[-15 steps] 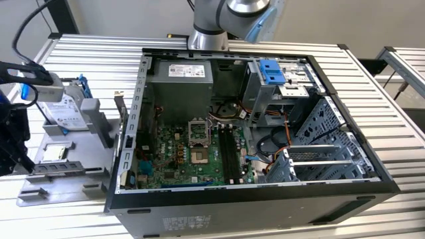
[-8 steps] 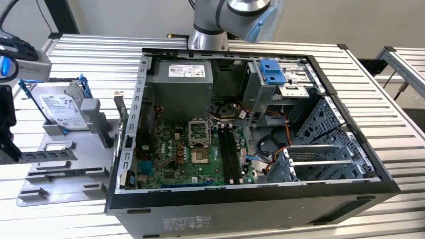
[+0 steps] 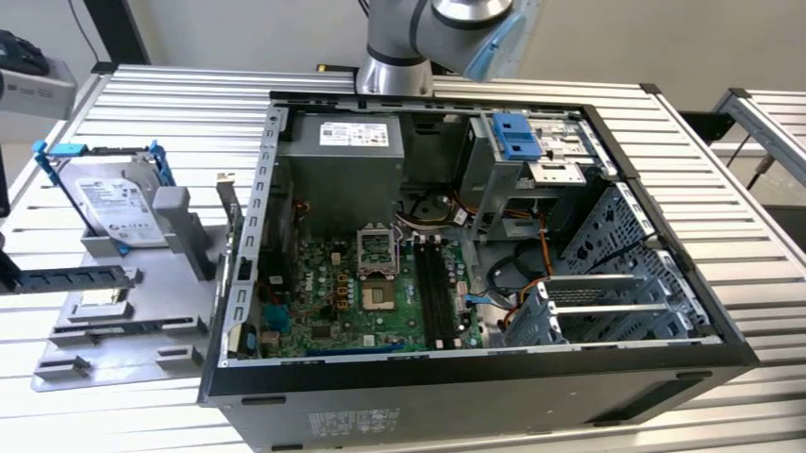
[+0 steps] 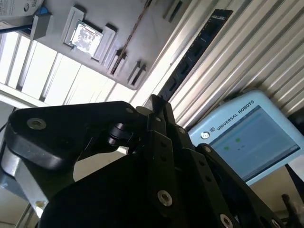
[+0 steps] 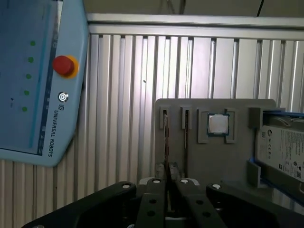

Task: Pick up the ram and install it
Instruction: 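Pick up the ram and move it above insertion slot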

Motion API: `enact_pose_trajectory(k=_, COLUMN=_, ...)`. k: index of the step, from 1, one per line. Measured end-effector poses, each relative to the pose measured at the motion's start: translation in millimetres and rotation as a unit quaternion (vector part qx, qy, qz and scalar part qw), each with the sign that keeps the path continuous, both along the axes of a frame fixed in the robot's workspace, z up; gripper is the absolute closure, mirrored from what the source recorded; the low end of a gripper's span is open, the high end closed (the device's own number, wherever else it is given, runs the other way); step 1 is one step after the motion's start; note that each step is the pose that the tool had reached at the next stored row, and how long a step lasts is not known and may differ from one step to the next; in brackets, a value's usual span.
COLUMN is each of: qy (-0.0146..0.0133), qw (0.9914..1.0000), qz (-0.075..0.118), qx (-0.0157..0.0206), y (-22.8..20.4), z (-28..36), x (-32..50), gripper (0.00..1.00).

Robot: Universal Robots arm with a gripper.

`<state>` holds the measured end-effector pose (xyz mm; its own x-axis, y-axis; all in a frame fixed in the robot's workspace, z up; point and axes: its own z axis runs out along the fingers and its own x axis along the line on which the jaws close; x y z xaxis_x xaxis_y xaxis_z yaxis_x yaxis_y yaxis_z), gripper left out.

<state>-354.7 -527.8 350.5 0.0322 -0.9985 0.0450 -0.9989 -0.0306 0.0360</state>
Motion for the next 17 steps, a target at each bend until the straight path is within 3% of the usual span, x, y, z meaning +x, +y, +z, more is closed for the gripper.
enact_pose_trajectory(k=5, qy=0.0000, qw=1.00000, qz=0.000, qx=0.0000, y=0.0, z=0.1, x=0.0, gripper=1.00)
enact_pose_trajectory(k=7, qy=0.0003, qw=1.00000, qz=0.000, qx=-0.0002, y=0.0, z=3.2, x=-0.1, gripper=1.00)
enact_pose_trajectory(k=12, qy=0.0000, qw=1.00000, qz=0.000, qx=0.0000, y=0.0, z=24.6, x=-0.1, gripper=1.00)
enact_pose_trajectory(k=13, qy=0.0000, qw=1.00000, qz=0.000, qx=0.0000, y=0.0, z=34.0, x=0.0, gripper=1.00)
enact_pose_trajectory(k=17, qy=0.0000, qw=1.00000, qz=0.000, qx=0.0000, y=0.0, z=52.3, x=0.0, gripper=1.00)
